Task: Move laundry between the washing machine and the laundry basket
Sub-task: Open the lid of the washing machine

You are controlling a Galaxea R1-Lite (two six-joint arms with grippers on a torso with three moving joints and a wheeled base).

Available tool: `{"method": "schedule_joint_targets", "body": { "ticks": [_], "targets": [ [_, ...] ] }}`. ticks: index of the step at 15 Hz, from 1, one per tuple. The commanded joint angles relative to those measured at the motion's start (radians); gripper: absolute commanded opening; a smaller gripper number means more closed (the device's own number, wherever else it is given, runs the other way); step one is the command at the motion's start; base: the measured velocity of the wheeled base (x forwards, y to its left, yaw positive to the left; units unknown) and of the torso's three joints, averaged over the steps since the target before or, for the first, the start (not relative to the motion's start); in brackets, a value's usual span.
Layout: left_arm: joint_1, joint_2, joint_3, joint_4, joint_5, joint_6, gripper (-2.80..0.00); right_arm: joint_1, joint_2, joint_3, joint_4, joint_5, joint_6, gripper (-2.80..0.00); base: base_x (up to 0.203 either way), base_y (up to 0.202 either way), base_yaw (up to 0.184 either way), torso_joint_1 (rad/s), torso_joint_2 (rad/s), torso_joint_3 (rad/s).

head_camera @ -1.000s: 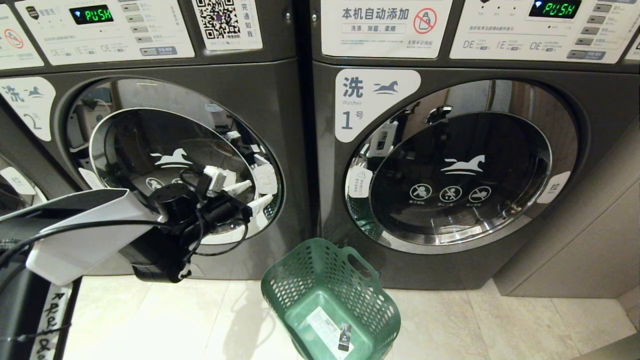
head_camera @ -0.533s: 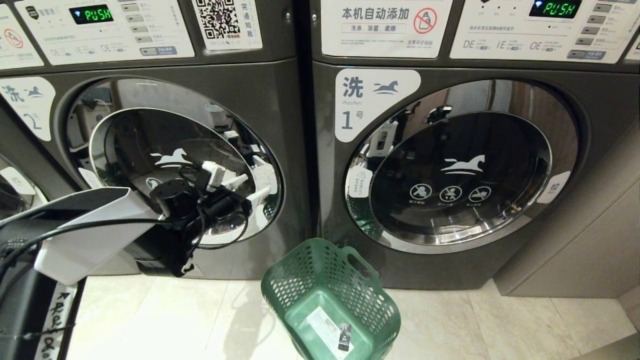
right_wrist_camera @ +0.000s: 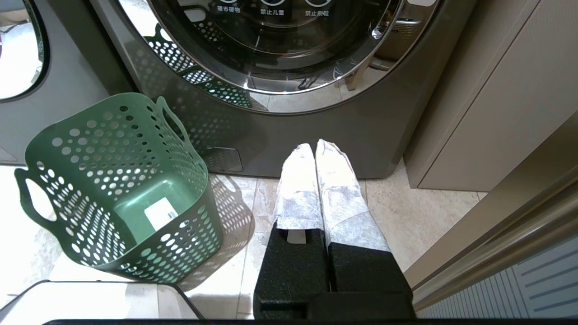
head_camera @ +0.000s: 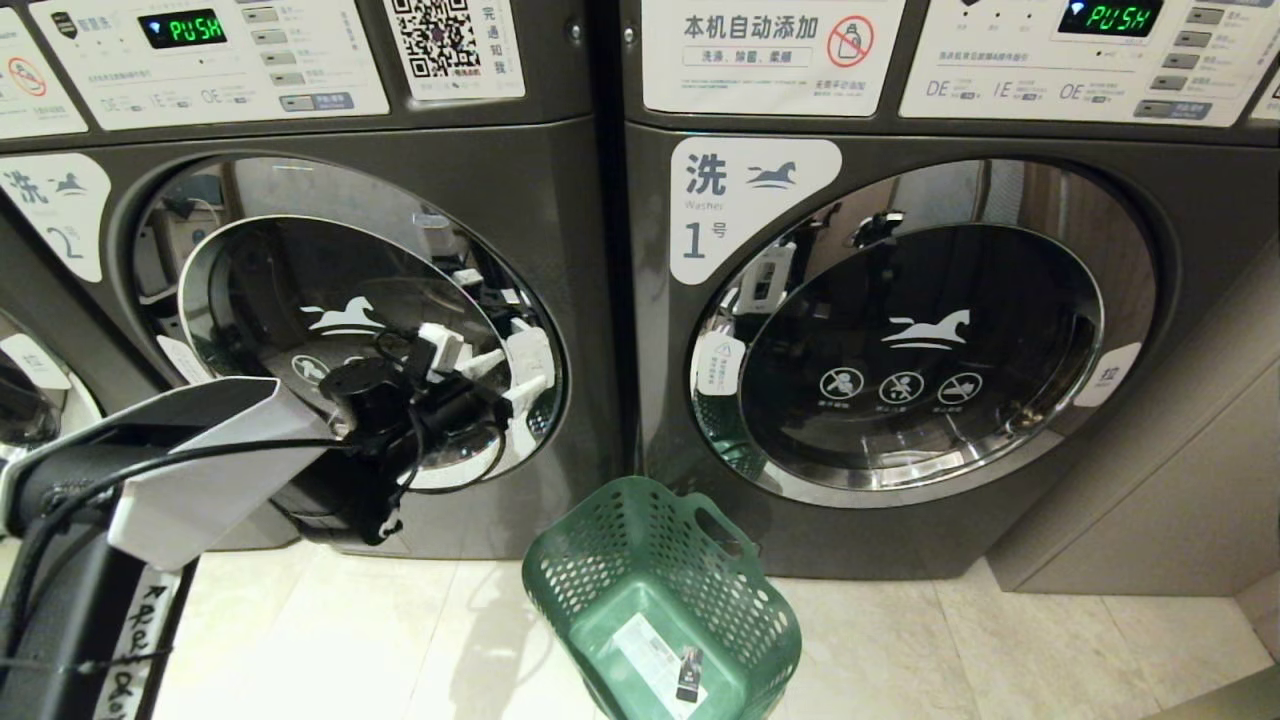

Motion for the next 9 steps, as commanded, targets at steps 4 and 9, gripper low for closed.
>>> {"method": "schedule_joint_targets", "body": {
  "ticks": [4, 9],
  "targets": [
    [-0.008, 0.063, -0.161, 0.063, -0.004, 0.000, 0.00, 0.000, 0.001, 0.000, -0.001, 0.000, 0.000, -2.80, 0.000, 0.000, 0.000, 0.000, 0.00, 0.000],
    [-0.006, 0.082, -0.183, 0.080, -0.036, -0.003, 0.00, 0.000, 0.001, 0.000, -0.001, 0.000, 0.000, -2.80, 0.000, 0.000, 0.000, 0.000, 0.00, 0.000]
  ]
}}
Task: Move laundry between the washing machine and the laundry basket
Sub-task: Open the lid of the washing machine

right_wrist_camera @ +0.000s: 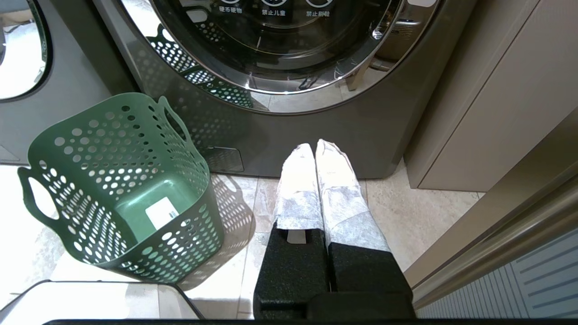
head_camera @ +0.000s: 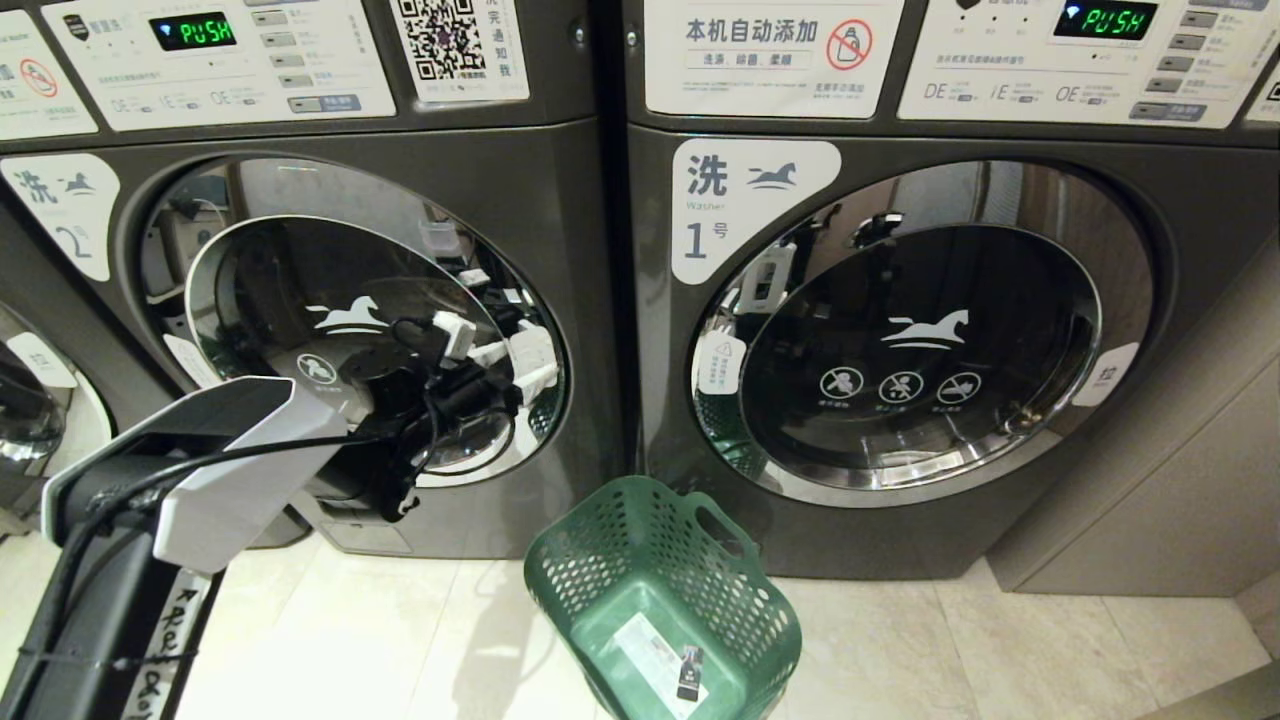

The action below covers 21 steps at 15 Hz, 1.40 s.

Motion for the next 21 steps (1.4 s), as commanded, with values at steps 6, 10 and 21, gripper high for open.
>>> {"method": "schedule_joint_targets", "body": {
  "ticks": [6, 10, 21],
  "targets": [
    [0.002, 0.024, 0.000, -0.006, -0.077, -0.002, 0.00, 0.000, 0.001, 0.000, 0.000, 0.000, 0.000, -2.80, 0.000, 0.000, 0.000, 0.000, 0.00, 0.000],
    [0.017, 0.039, -0.002, -0.006, -0.167, -0.007, 0.00, 0.000, 0.001, 0.000, 0.000, 0.000, 0.000, -2.80, 0.000, 0.000, 0.000, 0.000, 0.00, 0.000],
    [0.029, 0.097, -0.155, -0.005, -0.249, -0.122, 0.00, 0.000, 0.001, 0.000, 0.000, 0.000, 0.000, -2.80, 0.000, 0.000, 0.000, 0.000, 0.00, 0.000]
  ]
}}
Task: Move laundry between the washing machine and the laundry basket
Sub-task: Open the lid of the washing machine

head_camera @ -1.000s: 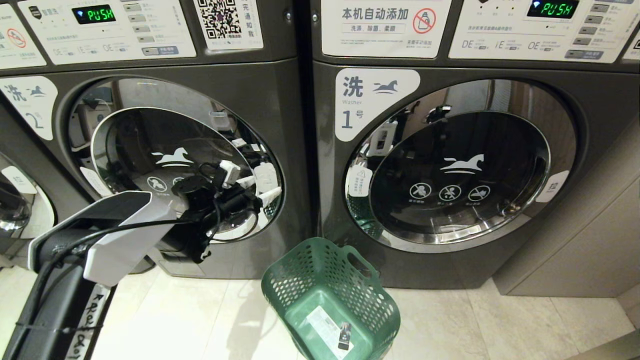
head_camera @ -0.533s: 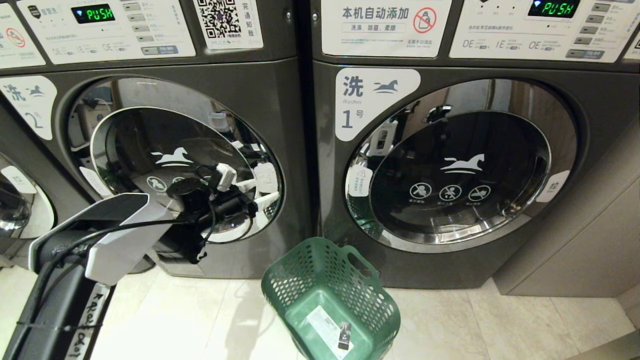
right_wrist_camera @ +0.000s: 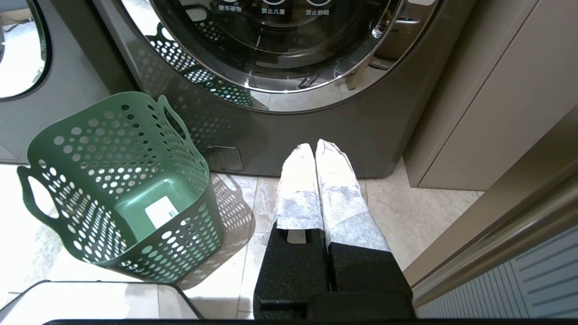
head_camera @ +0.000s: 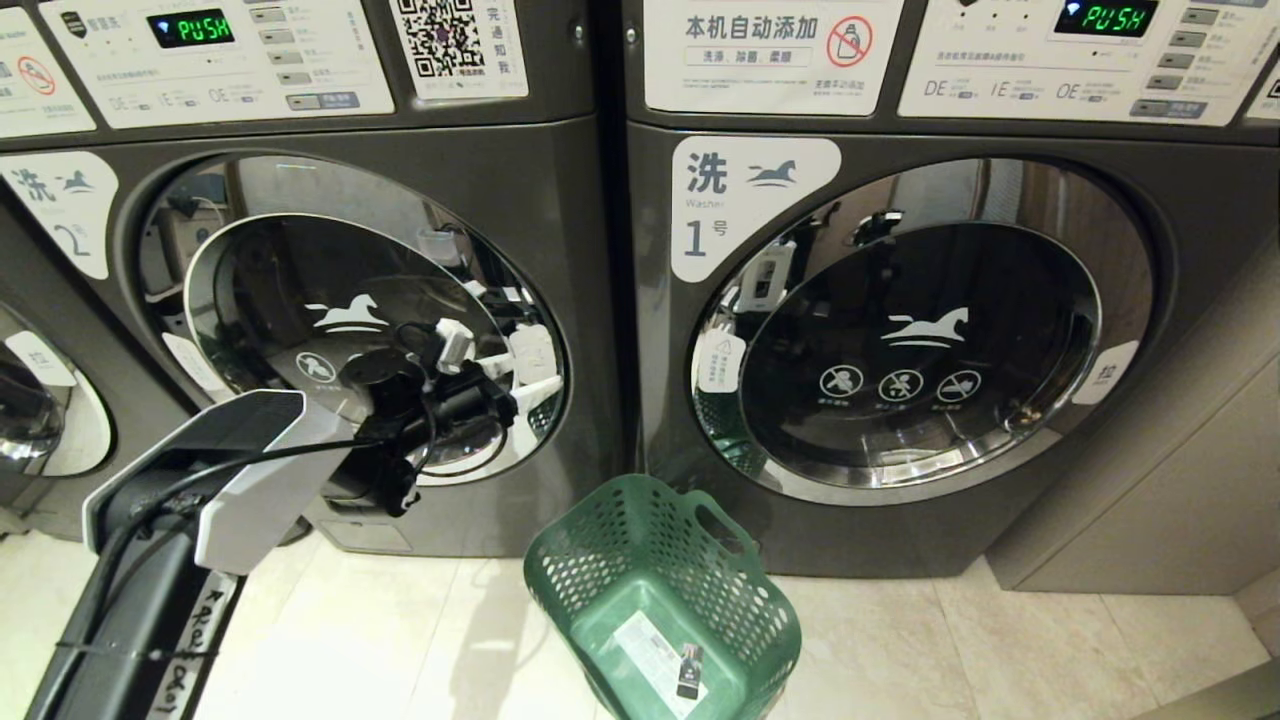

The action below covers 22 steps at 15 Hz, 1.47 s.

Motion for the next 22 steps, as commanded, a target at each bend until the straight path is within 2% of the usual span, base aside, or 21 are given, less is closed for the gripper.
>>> {"method": "schedule_joint_targets", "body": {
  "ticks": [1, 3, 8, 11, 16, 19, 22],
  "targets": [
    [0.000, 0.007, -0.006, -0.010, -0.027, -0.006, 0.00, 0.001, 0.001, 0.000, 0.000, 0.000, 0.000, -2.80, 0.000, 0.000, 0.000, 0.000, 0.00, 0.000],
    [0.000, 0.007, -0.007, -0.011, -0.079, -0.020, 0.00, 0.001, 0.001, 0.000, 0.000, 0.000, 0.000, -2.80, 0.000, 0.000, 0.000, 0.000, 0.00, 0.000],
    [-0.010, 0.016, -0.016, -0.020, -0.107, -0.035, 0.00, 0.001, 0.001, 0.000, 0.000, 0.000, 0.000, -2.80, 0.000, 0.000, 0.000, 0.000, 0.00, 0.000],
    [-0.018, 0.020, -0.031, -0.032, -0.176, -0.034, 0.00, 0.001, 0.001, 0.000, 0.000, 0.000, 0.000, -2.80, 0.000, 0.000, 0.000, 0.000, 0.00, 0.000],
    [-0.030, 0.026, -0.025, -0.077, -0.182, -0.036, 0.00, 0.001, 0.001, 0.000, 0.000, 0.000, 0.000, -2.80, 0.000, 0.000, 0.000, 0.000, 0.00, 0.000],
    [-0.038, 0.025, -0.025, -0.083, -0.231, -0.035, 0.00, 0.001, 0.001, 0.000, 0.000, 0.000, 0.000, -2.80, 0.000, 0.000, 0.000, 0.000, 0.00, 0.000],
    [-0.045, 0.023, 0.010, -0.131, -0.244, -0.038, 0.00, 0.001, 0.001, 0.000, 0.000, 0.000, 0.000, -2.80, 0.000, 0.000, 0.000, 0.000, 0.00, 0.000]
  ]
}}
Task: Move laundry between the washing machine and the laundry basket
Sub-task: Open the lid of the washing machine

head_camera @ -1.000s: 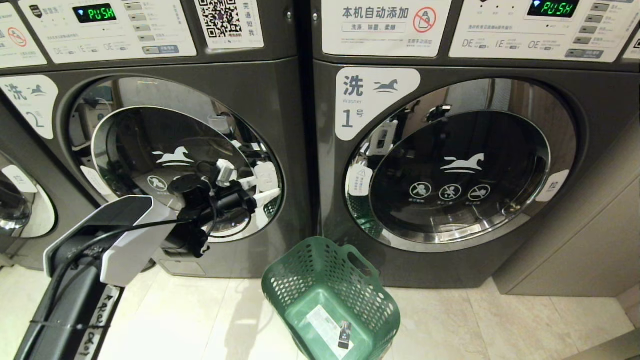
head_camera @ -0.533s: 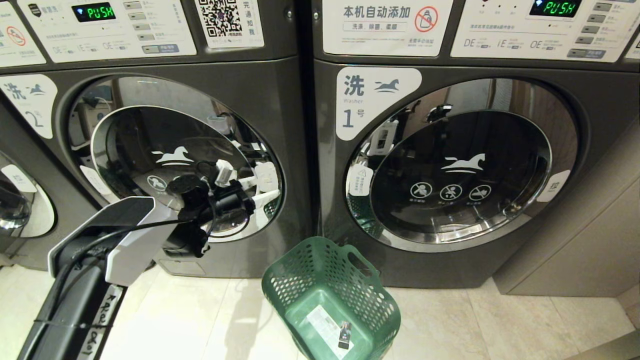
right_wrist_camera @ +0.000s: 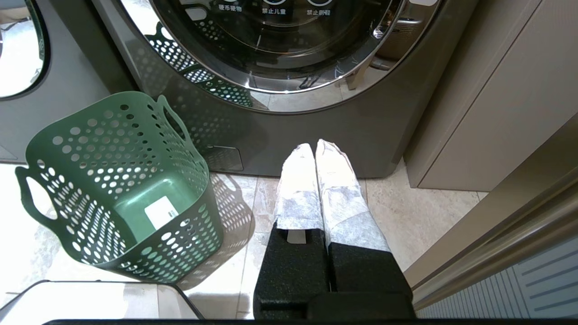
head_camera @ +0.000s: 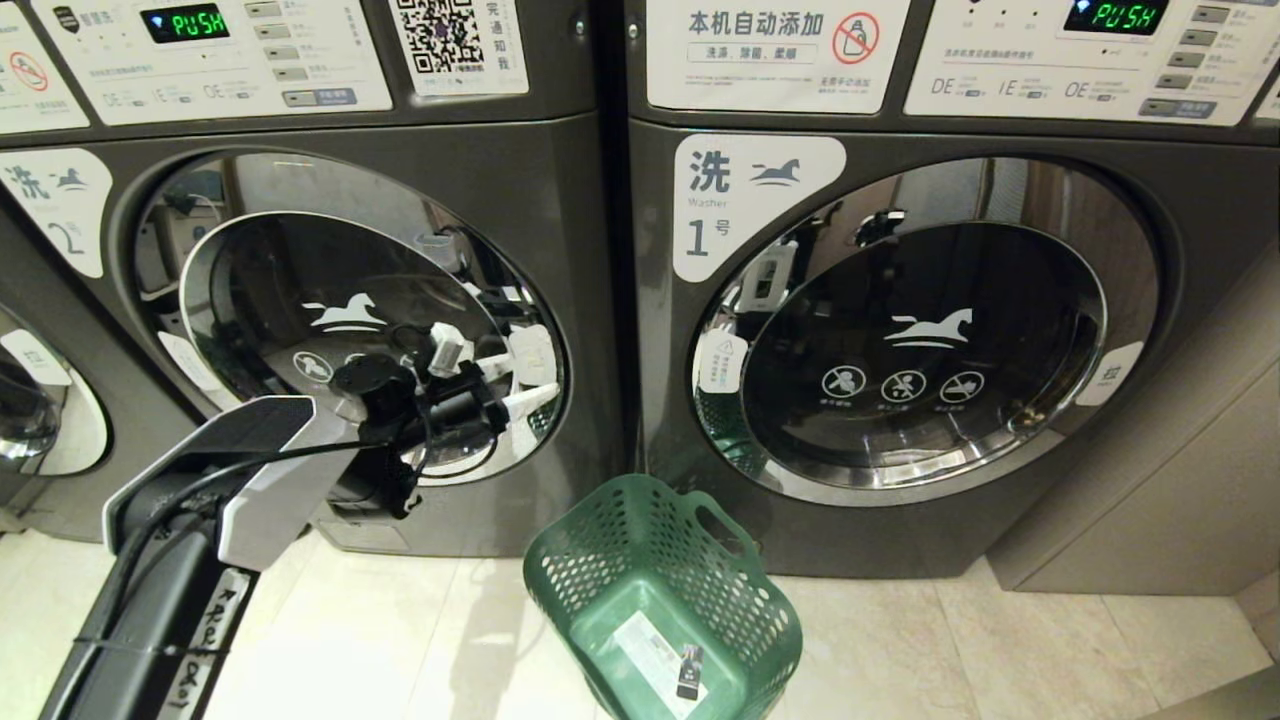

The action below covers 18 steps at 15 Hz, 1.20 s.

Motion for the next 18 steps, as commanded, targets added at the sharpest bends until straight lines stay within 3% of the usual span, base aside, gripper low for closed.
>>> {"method": "schedule_joint_targets", "body": {
  "ticks": [1, 6, 18],
  "targets": [
    [-0.006, -0.004, 0.033, -0.037, -0.027, -0.002, 0.00, 0.000, 0.001, 0.000, -0.001, 0.000, 0.000, -2.80, 0.000, 0.000, 0.000, 0.000, 0.00, 0.000],
    [-0.006, -0.014, 0.086, -0.174, -0.032, -0.111, 0.00, 0.000, 0.001, 0.000, -0.001, 0.000, 0.000, -2.80, 0.000, 0.000, 0.000, 0.000, 0.00, 0.000],
    [-0.036, -0.039, 0.159, -0.174, -0.057, -0.108, 0.00, 0.000, 0.001, 0.000, -0.001, 0.000, 0.000, -2.80, 0.000, 0.000, 0.000, 0.000, 0.00, 0.000]
  ]
}}
